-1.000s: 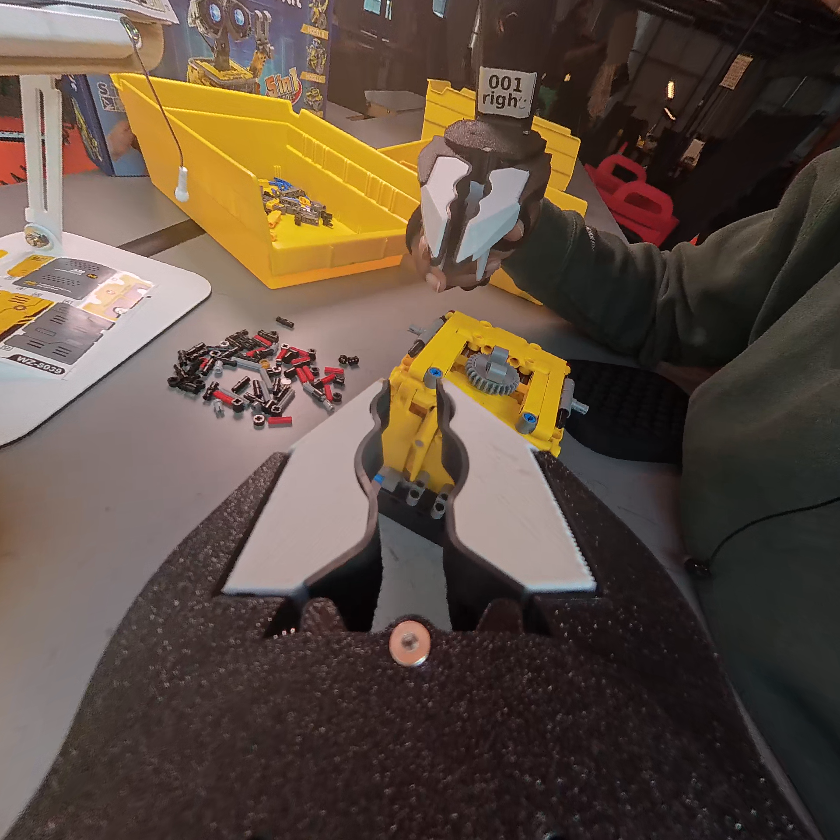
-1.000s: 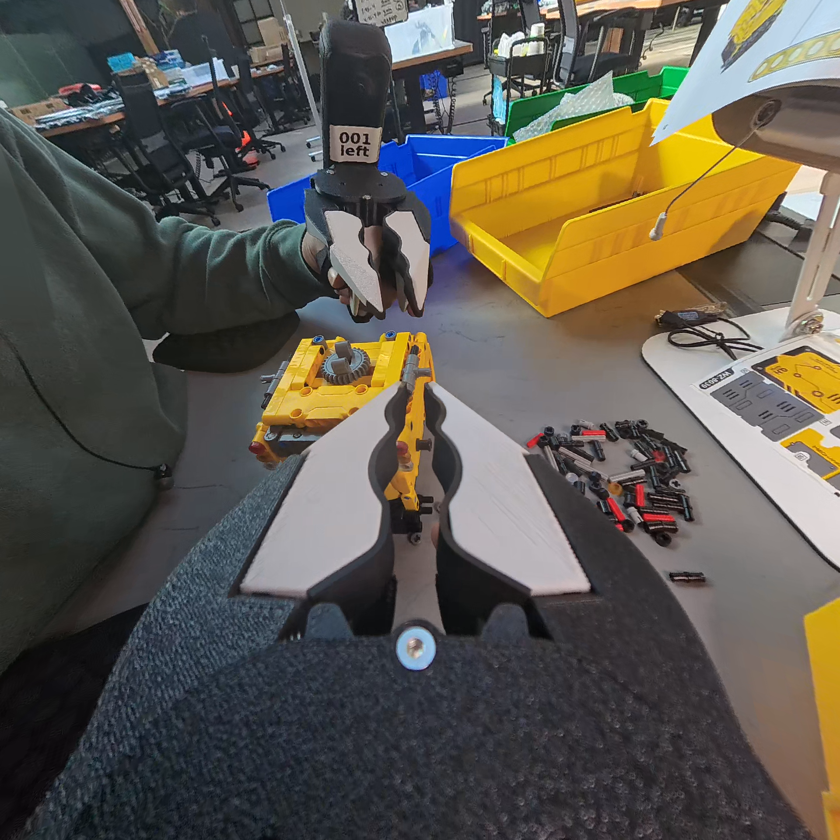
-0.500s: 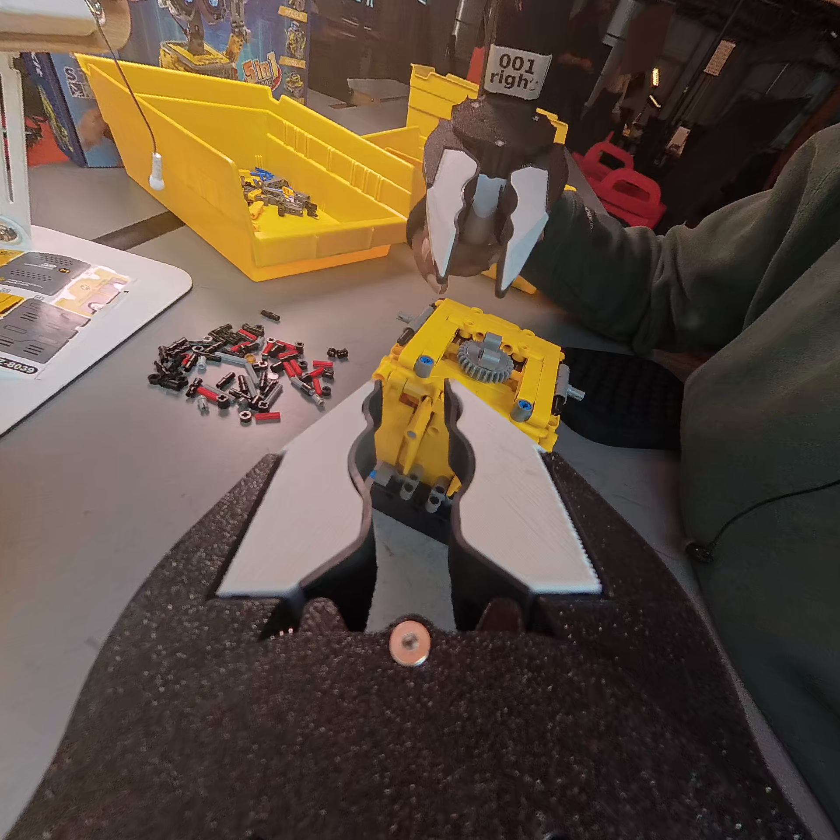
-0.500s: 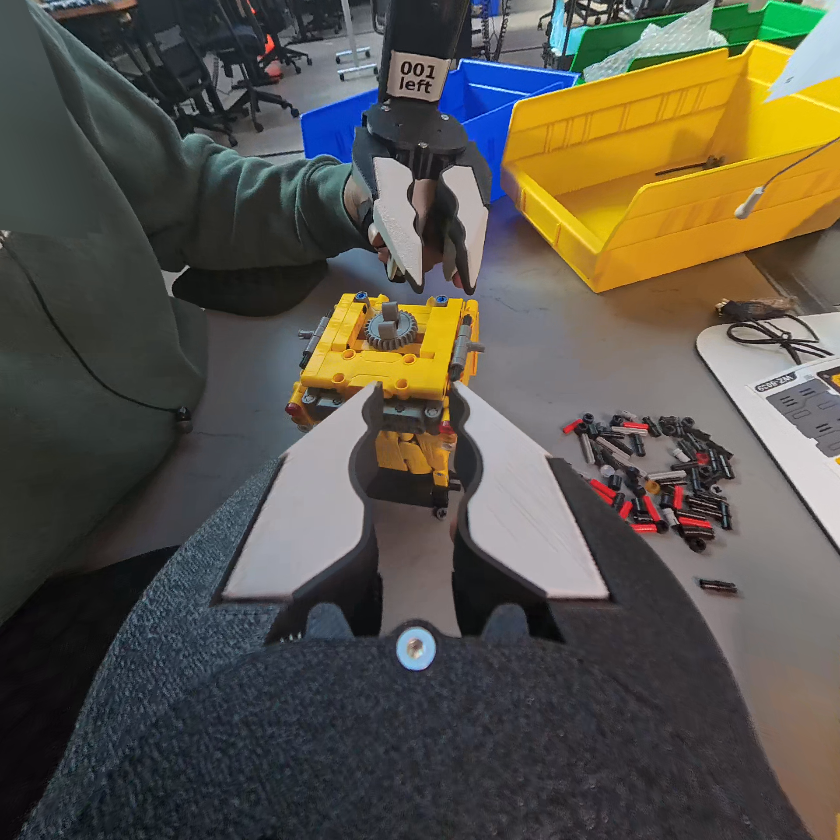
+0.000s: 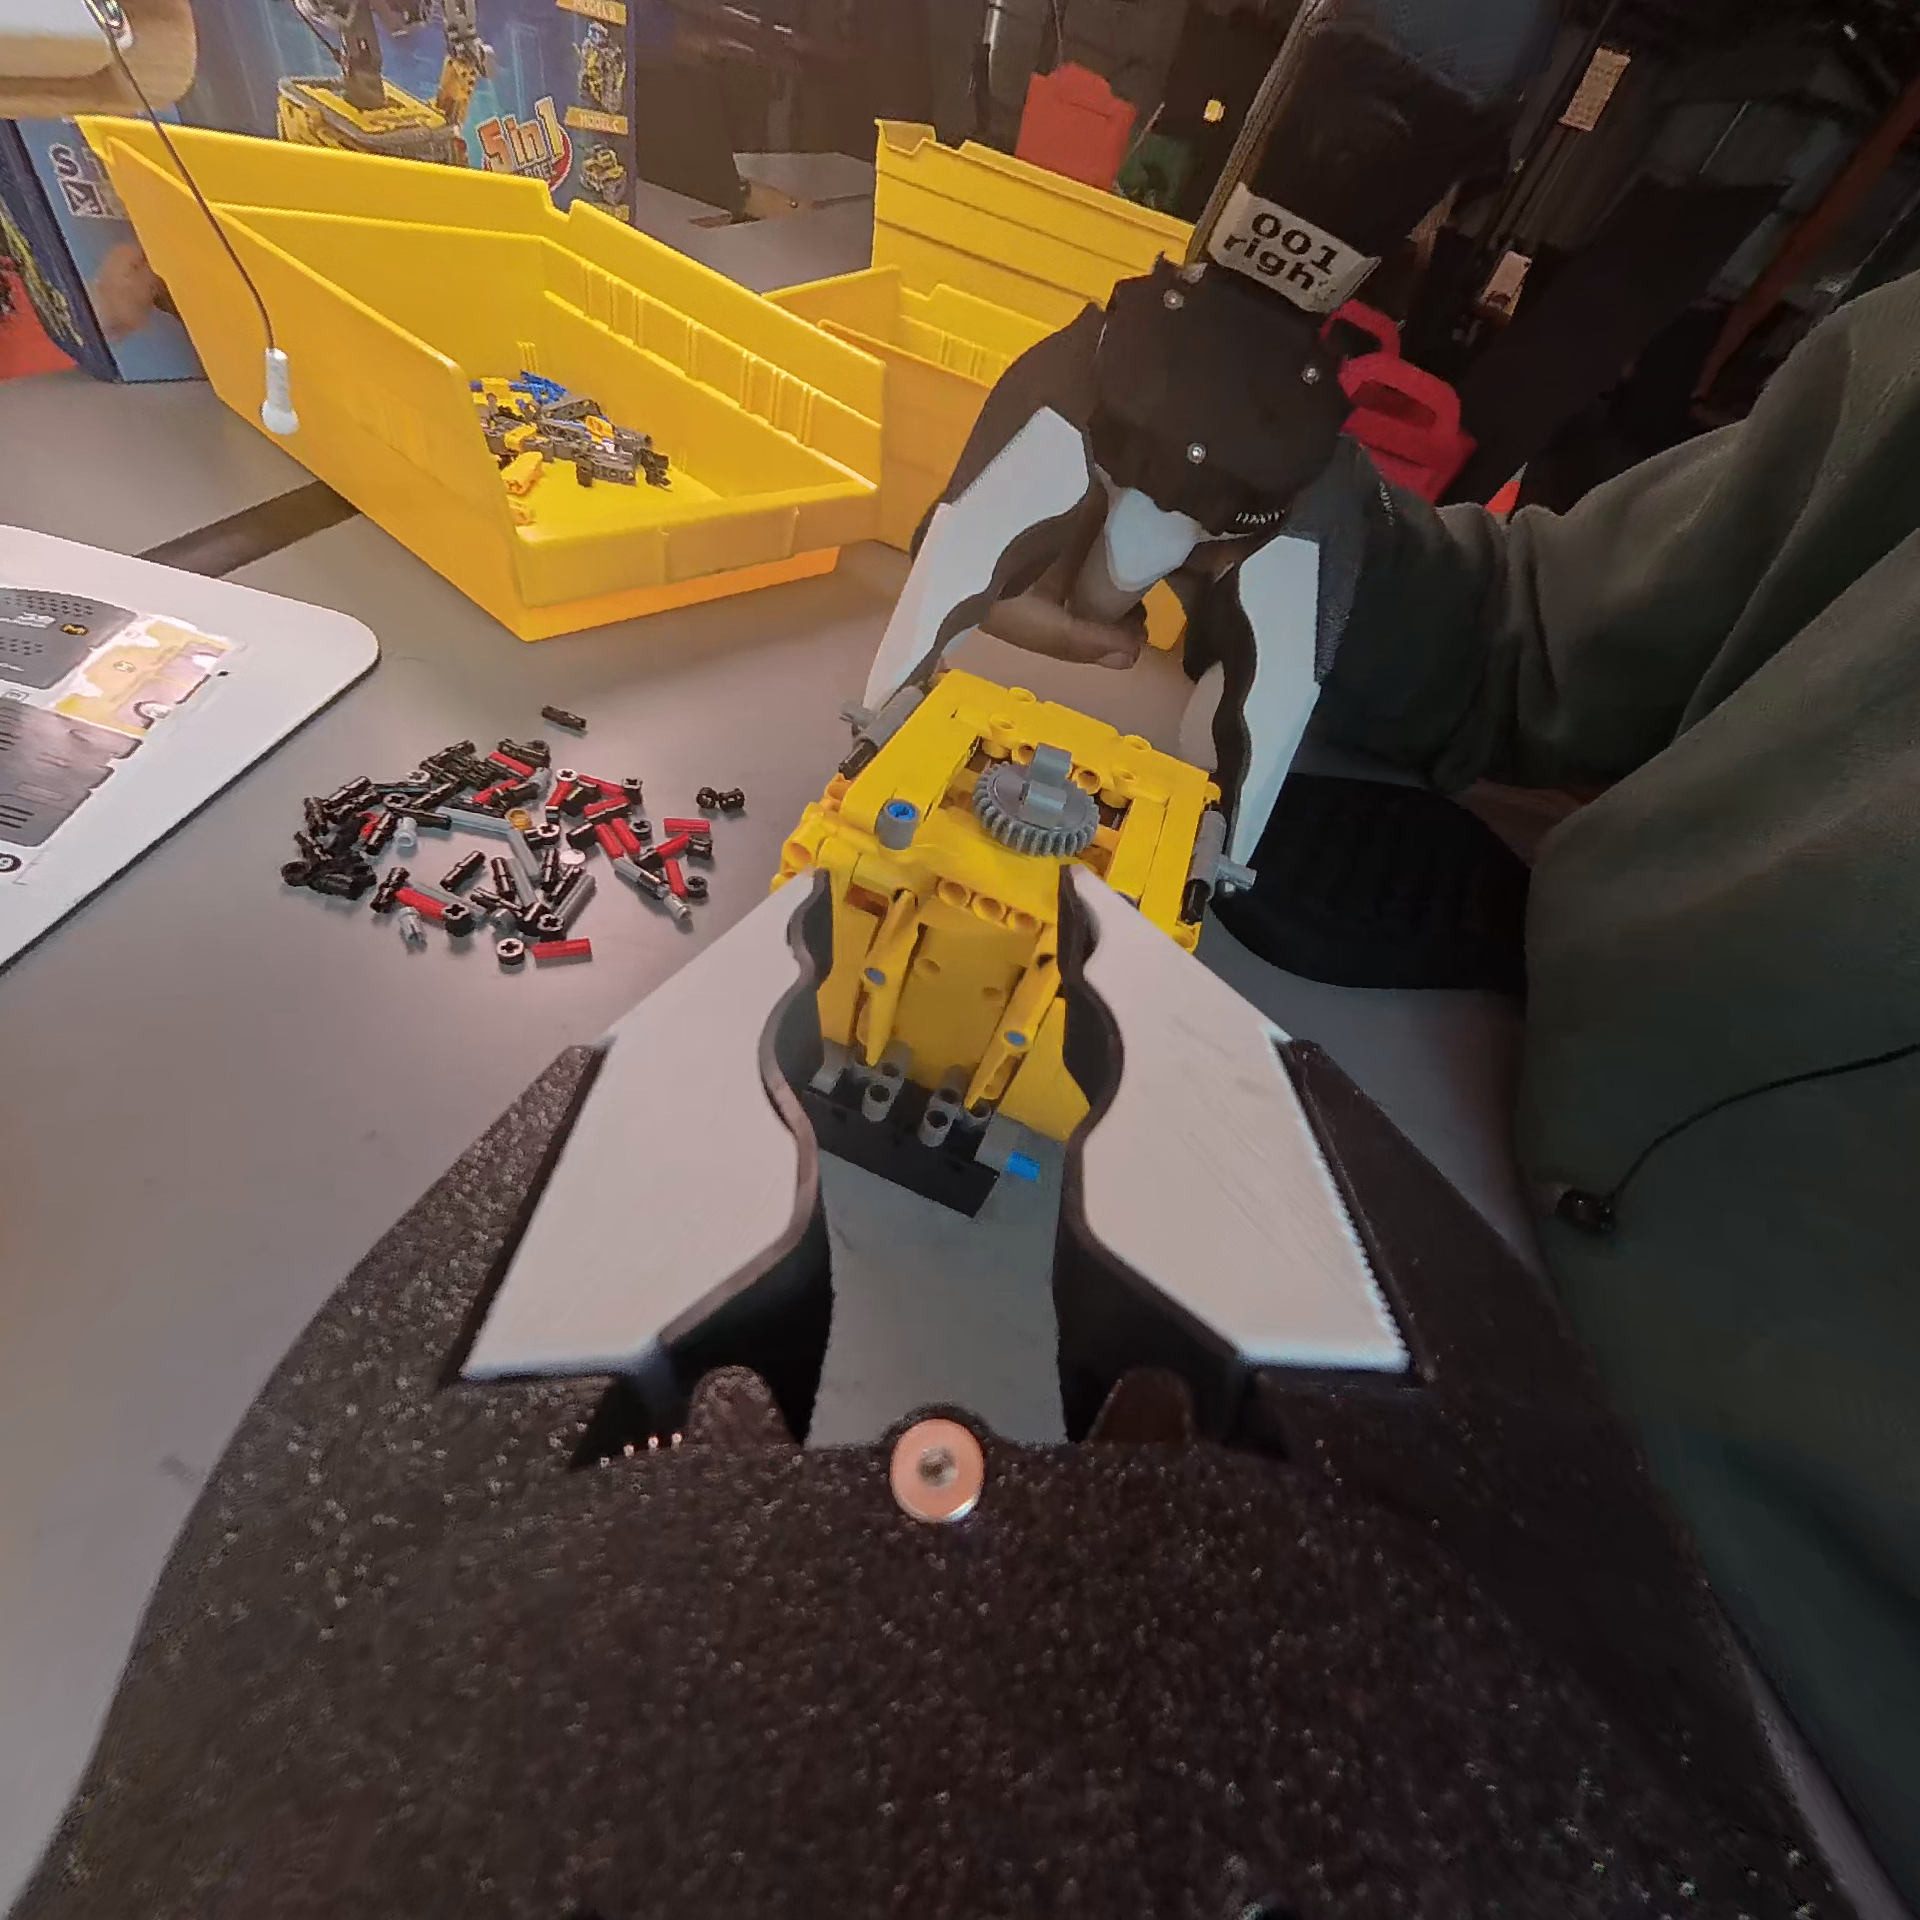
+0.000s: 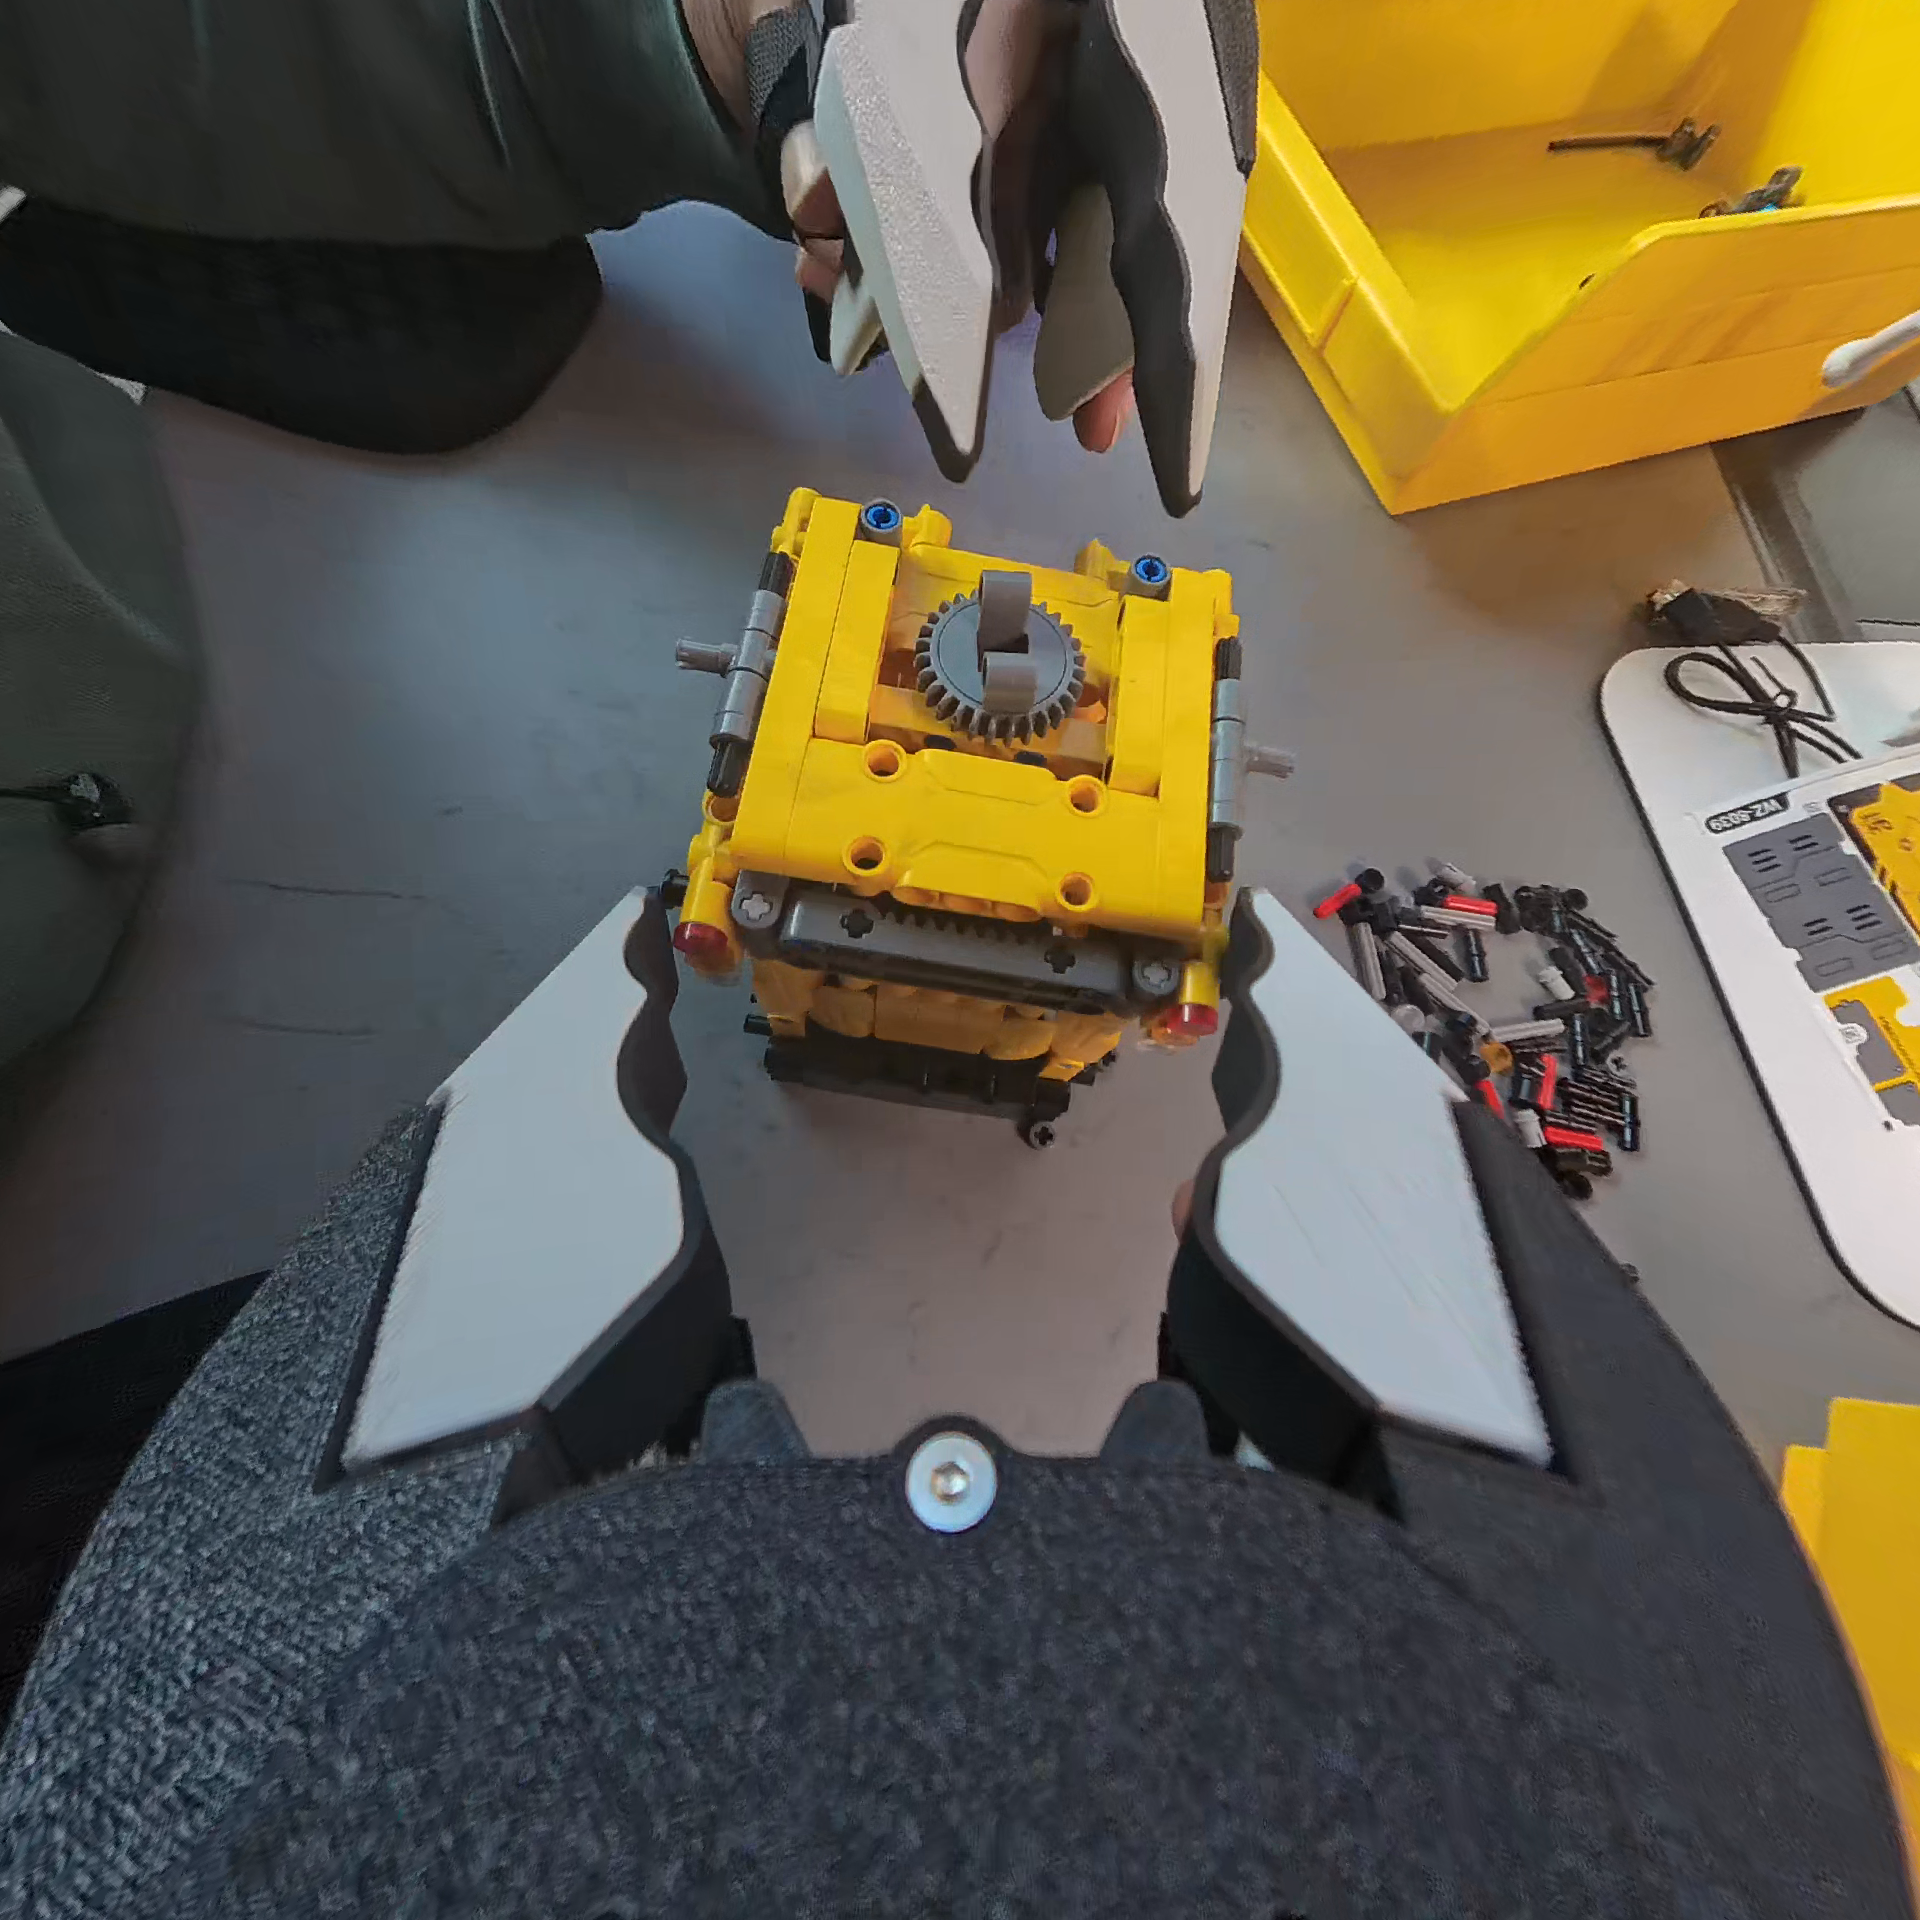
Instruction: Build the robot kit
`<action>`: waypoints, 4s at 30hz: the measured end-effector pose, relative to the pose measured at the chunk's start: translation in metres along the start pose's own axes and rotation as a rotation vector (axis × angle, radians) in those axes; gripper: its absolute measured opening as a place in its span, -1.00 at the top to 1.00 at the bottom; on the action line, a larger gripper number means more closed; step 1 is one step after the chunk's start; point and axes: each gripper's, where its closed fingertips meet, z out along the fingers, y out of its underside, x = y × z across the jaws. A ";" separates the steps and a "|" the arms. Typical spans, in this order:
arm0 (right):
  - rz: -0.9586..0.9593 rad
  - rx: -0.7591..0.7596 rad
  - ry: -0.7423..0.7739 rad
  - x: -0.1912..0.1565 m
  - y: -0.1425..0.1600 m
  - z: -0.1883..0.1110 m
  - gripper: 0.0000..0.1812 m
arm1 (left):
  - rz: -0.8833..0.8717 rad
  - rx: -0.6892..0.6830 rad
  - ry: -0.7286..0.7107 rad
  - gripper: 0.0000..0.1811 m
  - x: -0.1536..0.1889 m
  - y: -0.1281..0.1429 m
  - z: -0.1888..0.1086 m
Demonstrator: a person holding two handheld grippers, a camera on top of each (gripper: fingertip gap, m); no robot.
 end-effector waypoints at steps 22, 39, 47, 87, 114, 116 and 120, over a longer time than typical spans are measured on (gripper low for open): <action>-0.072 0.227 -0.111 -0.003 -0.001 -0.006 -0.14 | 0.145 -0.066 0.005 0.22 0.027 0.014 0.010; -0.128 0.265 -0.187 -0.022 -0.006 -0.006 -0.13 | 0.265 -0.086 0.005 0.08 0.039 0.015 0.017; -0.125 0.262 -0.208 -0.028 -0.008 -0.004 -0.13 | 0.265 -0.087 0.043 0.13 0.048 0.016 0.020; -0.081 0.256 -0.191 -0.025 -0.017 -0.016 0.05 | 0.273 -0.132 0.048 0.05 0.048 0.021 0.012; -0.069 0.232 -0.181 -0.027 -0.020 -0.014 0.07 | 0.347 -0.255 -0.044 0.05 0.053 0.018 0.026; -0.067 0.229 -0.180 -0.028 -0.020 -0.014 0.07 | 0.343 -0.250 -0.047 0.05 0.053 0.018 0.026; -0.065 0.226 -0.180 -0.028 -0.020 -0.014 0.08 | 0.335 -0.239 -0.053 0.05 0.054 0.018 0.027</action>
